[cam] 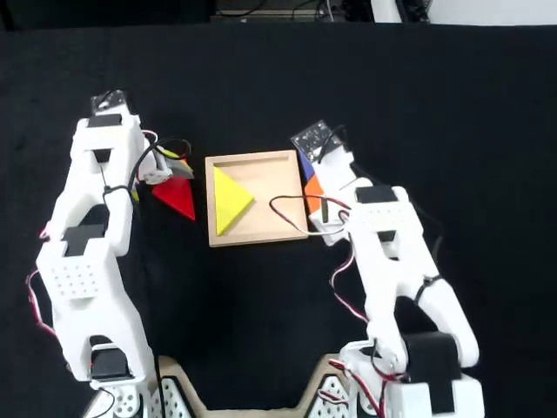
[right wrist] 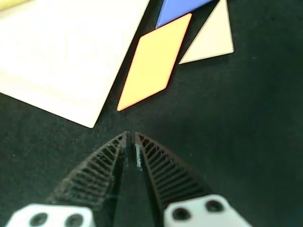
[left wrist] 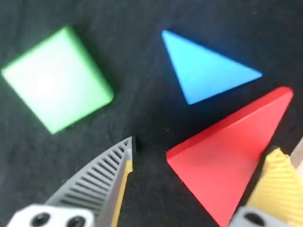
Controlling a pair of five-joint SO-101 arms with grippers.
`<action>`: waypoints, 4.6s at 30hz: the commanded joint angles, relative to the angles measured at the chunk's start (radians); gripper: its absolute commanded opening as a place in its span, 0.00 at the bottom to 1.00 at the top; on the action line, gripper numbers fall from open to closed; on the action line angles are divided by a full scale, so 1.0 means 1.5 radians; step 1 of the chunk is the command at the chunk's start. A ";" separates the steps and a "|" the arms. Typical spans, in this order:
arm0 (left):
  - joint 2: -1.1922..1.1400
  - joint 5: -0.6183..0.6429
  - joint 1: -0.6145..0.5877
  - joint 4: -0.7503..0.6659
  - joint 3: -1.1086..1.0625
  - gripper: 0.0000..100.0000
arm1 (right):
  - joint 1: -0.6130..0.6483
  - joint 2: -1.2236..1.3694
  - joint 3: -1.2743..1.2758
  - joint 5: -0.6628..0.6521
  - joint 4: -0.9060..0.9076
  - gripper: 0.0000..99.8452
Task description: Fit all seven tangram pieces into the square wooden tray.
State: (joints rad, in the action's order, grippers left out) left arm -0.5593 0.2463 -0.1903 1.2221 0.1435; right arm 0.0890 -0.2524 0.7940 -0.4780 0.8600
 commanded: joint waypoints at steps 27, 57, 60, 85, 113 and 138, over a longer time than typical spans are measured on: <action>-0.007 -0.070 0.048 -0.012 0.007 0.31 | -0.010 0.012 -0.003 0.001 -0.035 0.01; -0.042 0.070 0.042 0.094 0.035 0.36 | -0.010 0.012 -0.002 0.000 -0.034 0.01; -0.041 0.098 0.046 0.117 0.035 0.39 | -0.010 0.012 0.003 0.000 -0.035 0.01; -0.043 0.157 0.055 0.097 0.024 0.22 | -0.010 0.012 0.008 -0.001 -0.036 0.01; 0.103 -0.208 0.049 0.175 0.132 0.16 | -0.140 0.006 0.003 0.081 -0.123 0.01; 0.008 -0.978 0.363 0.135 0.230 0.16 | -0.292 0.013 -0.016 0.203 -0.205 0.01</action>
State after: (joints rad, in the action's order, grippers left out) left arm -0.5010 -1.2068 0.3176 1.4293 0.3567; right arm -0.3376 -0.2294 0.8094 -0.1849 0.5746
